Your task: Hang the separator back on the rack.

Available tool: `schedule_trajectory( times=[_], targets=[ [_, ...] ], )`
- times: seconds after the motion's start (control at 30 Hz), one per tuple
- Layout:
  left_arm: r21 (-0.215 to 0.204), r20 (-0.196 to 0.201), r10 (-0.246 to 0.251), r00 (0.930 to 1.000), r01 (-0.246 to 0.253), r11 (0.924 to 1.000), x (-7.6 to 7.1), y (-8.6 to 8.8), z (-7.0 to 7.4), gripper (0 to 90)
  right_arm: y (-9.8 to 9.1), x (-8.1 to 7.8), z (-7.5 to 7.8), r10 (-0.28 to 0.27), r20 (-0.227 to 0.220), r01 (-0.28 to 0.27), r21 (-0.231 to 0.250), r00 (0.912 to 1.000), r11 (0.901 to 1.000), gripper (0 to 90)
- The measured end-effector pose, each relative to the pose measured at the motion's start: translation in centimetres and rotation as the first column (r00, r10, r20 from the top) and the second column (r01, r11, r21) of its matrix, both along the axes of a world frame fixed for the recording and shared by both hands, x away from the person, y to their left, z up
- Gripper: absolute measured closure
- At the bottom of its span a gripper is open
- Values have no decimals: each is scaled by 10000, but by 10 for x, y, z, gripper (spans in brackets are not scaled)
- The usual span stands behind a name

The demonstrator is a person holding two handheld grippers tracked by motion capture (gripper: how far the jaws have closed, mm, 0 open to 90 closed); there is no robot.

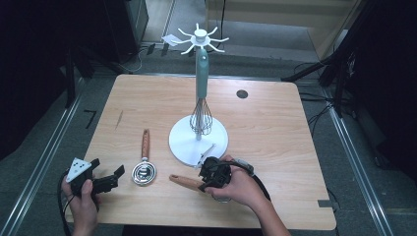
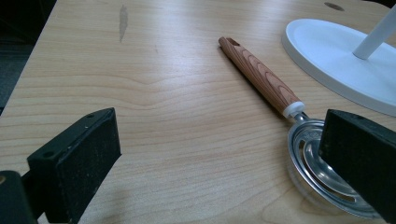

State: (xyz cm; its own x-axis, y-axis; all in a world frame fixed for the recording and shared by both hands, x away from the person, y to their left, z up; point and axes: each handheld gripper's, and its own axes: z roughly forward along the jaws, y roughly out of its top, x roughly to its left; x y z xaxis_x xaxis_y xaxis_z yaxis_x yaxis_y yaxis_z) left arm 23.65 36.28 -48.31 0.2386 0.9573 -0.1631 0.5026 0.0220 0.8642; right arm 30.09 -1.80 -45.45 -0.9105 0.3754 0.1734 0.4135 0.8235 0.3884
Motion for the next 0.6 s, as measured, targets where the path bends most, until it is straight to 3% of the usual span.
schedule_trajectory(
  times=[0.3,0.4,0.43,0.6],
  targets=[
    [0,-3,0,10000,0,10000,0,0,0,0,14,2,-6,205,-312,-229,-809,9993,9965,658],
    [-5,-15,-6,10000,6,10000,0,0,0,0,20,0,-6,290,-209,-312,-1136,9994,9930,670],
    [-5,-11,-6,10000,6,10000,0,0,0,0,22,-1,-5,471,84,-455,-1414,9989,9889,695],
    [-10,16,4,10000,-4,10000,0,0,0,0,29,-7,-4,770,513,-659,-1915,9957,9793,708]
  ],
)
